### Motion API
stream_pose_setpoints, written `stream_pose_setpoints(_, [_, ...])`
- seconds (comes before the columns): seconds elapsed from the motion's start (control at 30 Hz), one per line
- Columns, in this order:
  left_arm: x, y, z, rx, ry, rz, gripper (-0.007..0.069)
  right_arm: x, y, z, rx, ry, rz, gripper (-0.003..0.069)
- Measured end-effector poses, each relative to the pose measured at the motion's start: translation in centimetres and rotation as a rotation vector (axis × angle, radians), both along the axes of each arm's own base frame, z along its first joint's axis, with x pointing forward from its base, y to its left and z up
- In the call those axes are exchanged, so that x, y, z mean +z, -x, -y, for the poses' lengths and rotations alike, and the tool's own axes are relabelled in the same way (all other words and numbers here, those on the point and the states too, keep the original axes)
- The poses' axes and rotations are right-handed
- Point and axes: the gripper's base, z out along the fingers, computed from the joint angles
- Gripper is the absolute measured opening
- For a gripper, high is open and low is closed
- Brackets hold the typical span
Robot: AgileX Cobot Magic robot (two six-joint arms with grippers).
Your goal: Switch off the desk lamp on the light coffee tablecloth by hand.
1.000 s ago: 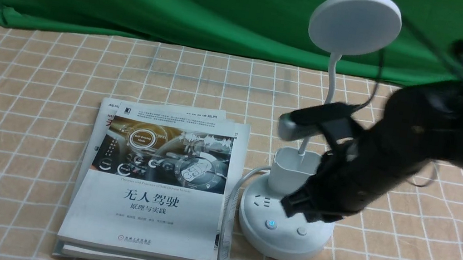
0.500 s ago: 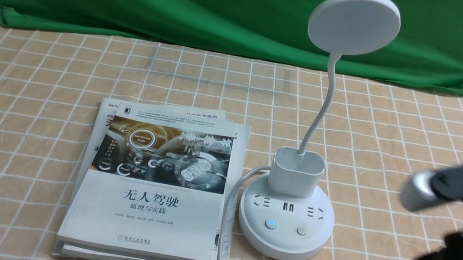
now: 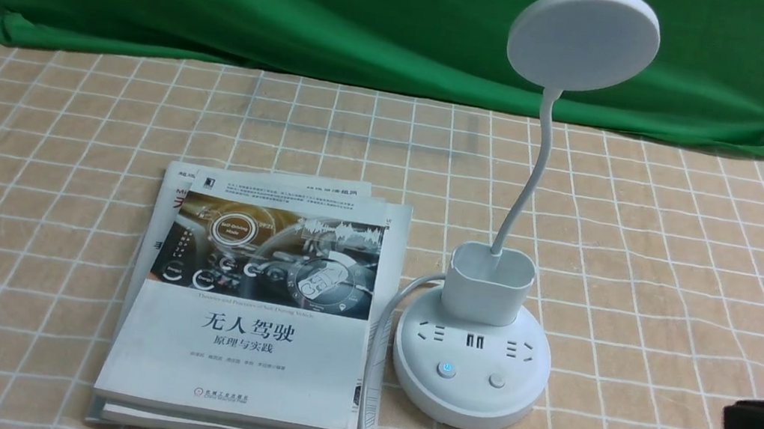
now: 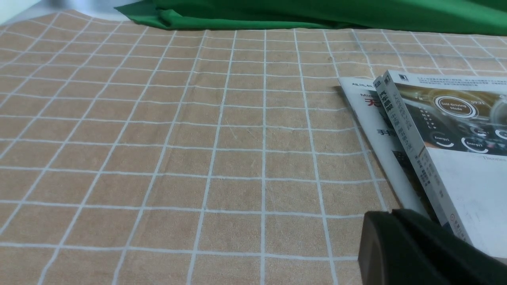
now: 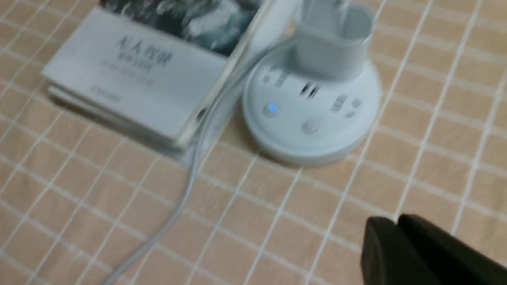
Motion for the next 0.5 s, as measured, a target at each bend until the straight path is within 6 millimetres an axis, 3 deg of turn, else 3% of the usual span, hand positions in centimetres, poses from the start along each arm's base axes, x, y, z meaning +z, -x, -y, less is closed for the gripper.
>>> stream_pose_setpoints(0.23, [0.0,0.0,0.0,0.0,0.0,0.0,0.0004,-5.3,2.3,4.4,-0.217,0.003,0.296,0.0027])
stream_pose_setpoints(0.27, [0.0,0.0,0.0,0.0,0.0,0.0,0.0004,-6.9,2.9,5.0,-0.262,0.003,0.345,0.0028])
stream_pose_setpoints(0.37, [0.0,0.0,0.0,0.0,0.0,0.0,0.0004,-9.9,4.3,6.0,-0.358,-0.001,0.439,0.0032])
stream_pose_setpoints(0.5, [0.0,0.0,0.0,0.0,0.0,0.0,0.0004,-12.1,5.2,6.5,-0.427,0.004,0.502,0.0034])
